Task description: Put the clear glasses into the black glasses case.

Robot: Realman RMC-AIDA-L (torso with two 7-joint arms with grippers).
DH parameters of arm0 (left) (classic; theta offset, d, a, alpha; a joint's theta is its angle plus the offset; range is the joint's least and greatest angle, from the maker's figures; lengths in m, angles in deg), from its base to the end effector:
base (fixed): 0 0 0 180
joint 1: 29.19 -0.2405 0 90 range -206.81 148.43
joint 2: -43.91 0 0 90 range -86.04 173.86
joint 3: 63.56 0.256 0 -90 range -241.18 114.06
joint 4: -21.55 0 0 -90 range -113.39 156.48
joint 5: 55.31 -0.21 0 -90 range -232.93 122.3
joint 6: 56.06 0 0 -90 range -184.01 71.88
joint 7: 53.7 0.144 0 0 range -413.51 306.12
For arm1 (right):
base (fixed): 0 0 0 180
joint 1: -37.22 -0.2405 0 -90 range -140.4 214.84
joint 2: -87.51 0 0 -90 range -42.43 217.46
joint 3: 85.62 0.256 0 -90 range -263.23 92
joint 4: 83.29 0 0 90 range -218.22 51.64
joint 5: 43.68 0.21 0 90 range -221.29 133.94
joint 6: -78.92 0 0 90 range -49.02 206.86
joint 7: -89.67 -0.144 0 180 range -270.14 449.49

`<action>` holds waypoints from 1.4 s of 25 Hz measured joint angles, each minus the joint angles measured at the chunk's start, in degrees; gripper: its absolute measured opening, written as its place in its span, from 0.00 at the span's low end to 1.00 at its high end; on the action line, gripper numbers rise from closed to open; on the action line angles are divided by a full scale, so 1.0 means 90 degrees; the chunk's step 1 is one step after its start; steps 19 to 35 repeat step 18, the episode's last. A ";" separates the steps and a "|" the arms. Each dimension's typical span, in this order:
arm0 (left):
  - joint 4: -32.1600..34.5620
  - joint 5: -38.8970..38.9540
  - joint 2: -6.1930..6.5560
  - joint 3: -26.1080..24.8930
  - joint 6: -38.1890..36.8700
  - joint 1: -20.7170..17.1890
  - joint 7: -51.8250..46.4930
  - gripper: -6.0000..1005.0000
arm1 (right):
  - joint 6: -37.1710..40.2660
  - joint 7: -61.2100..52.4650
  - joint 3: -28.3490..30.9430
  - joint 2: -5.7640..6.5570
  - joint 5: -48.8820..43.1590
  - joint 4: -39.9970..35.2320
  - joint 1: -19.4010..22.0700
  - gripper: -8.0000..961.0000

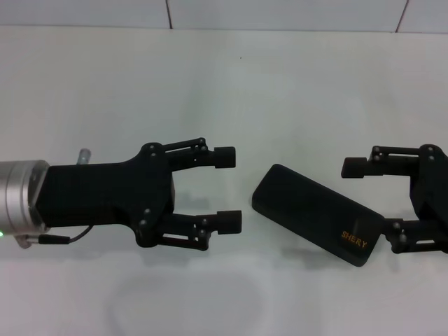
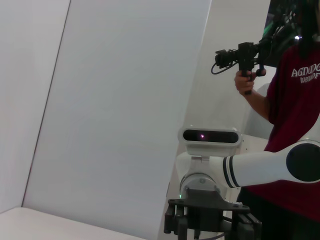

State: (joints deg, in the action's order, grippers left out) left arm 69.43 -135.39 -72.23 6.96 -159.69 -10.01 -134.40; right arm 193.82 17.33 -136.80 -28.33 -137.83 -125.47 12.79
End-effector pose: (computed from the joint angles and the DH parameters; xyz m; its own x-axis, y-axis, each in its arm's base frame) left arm -0.2077 0.2674 0.0108 0.6832 0.2192 0.6966 0.1746 -0.9753 0.1356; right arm 0.2248 0.2716 0.0392 0.7005 -0.0920 -0.7077 -0.0769 -0.9956 0.0533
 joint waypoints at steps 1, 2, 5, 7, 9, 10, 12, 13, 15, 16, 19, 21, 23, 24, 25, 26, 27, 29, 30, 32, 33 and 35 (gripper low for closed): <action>-0.0002 -0.0001 0.0000 -0.0001 0.0000 0.0011 0.0001 0.88 | 0.0000 0.0001 0.0008 0.0000 0.0001 0.0000 -0.0004 0.79; -0.0002 -0.0003 0.0000 -0.0002 0.0000 0.0020 0.0001 0.88 | -0.0001 0.0001 0.0021 0.0000 0.0002 0.0000 -0.0006 0.79; -0.0002 -0.0030 0.0005 -0.0003 0.0000 0.0035 0.0002 0.88 | -0.0021 0.0001 0.0027 -0.0006 0.0025 0.0000 -0.0023 0.81; -0.0002 -0.0049 0.0028 -0.0004 0.0000 0.0037 -0.0015 0.88 | -0.0060 0.0001 0.0003 -0.0010 0.0063 0.0001 -0.0032 0.82; -0.0002 -0.0060 0.0075 0.0013 0.0000 0.0035 -0.0037 0.88 | -0.0125 0.0001 -0.0019 -0.0010 0.0132 0.0016 -0.0039 0.83; -0.0002 -0.0075 0.0100 0.0013 0.0000 0.0021 -0.0041 0.88 | -0.0172 -0.0001 -0.0019 -0.0010 0.0171 0.0045 -0.0044 0.84; -0.0002 -0.0094 0.0143 0.0003 -0.0004 -0.0013 -0.0046 0.88 | -0.0240 -0.0003 -0.0036 -0.0010 0.0222 0.0133 -0.0063 0.85; -0.0001 -0.0099 0.0159 -0.0001 -0.0009 -0.0026 -0.0066 0.88 | -0.0255 -0.0003 -0.0049 -0.0010 0.0232 0.0173 -0.0072 0.85; 0.0001 -0.0103 0.0166 -0.0003 -0.0017 -0.0030 -0.0104 0.88 | -0.0263 0.0002 -0.0061 -0.0010 0.0242 0.0224 -0.0084 0.86; 0.0009 -0.0111 0.0166 -0.0003 -0.0021 -0.0032 -0.0121 0.88 | -0.0263 0.0003 -0.0063 -0.0010 0.0242 0.0228 -0.0090 0.87; 0.0028 -0.0120 0.0167 -0.0004 -0.0024 -0.0032 -0.0127 0.88 | -0.0263 0.0003 -0.0070 -0.0009 0.0242 0.0231 -0.0124 0.88; 0.0028 -0.0120 0.0167 -0.0004 -0.0024 -0.0032 -0.0127 0.88 | -0.0263 0.0003 -0.0070 -0.0009 0.0242 0.0231 -0.0124 0.88; 0.0028 -0.0120 0.0167 -0.0004 -0.0024 -0.0032 -0.0127 0.88 | -0.0263 0.0003 -0.0070 -0.0009 0.0242 0.0231 -0.0124 0.88; 0.0028 -0.0120 0.0167 -0.0004 -0.0024 -0.0032 -0.0127 0.88 | -0.0263 0.0003 -0.0070 -0.0009 0.0242 0.0231 -0.0124 0.88; 0.0028 -0.0120 0.0167 -0.0004 -0.0024 -0.0032 -0.0127 0.88 | -0.0263 0.0003 -0.0070 -0.0009 0.0242 0.0231 -0.0124 0.88; 0.0028 -0.0120 0.0167 -0.0004 -0.0024 -0.0032 -0.0127 0.88 | -0.0263 0.0003 -0.0070 -0.0009 0.0242 0.0231 -0.0124 0.88; 0.0028 -0.0120 0.0167 -0.0004 -0.0024 -0.0032 -0.0127 0.88 | -0.0263 0.0003 -0.0070 -0.0009 0.0242 0.0231 -0.0124 0.88; 0.0028 -0.0120 0.0167 -0.0004 -0.0024 -0.0032 -0.0127 0.88 | -0.0263 0.0003 -0.0070 -0.0009 0.0242 0.0231 -0.0124 0.88; 0.0028 -0.0120 0.0167 -0.0004 -0.0024 -0.0032 -0.0127 0.88 | -0.0263 0.0003 -0.0070 -0.0009 0.0242 0.0231 -0.0124 0.88; 0.0028 -0.0120 0.0167 -0.0004 -0.0024 -0.0032 -0.0127 0.88 | -0.0263 0.0003 -0.0070 -0.0009 0.0242 0.0231 -0.0124 0.88; 0.0028 -0.0120 0.0167 -0.0004 -0.0024 -0.0032 -0.0127 0.88 | -0.0263 0.0003 -0.0070 -0.0009 0.0242 0.0231 -0.0124 0.88; 0.0028 -0.0120 0.0167 -0.0004 -0.0024 -0.0032 -0.0127 0.88 | -0.0263 0.0003 -0.0070 -0.0009 0.0242 0.0231 -0.0124 0.88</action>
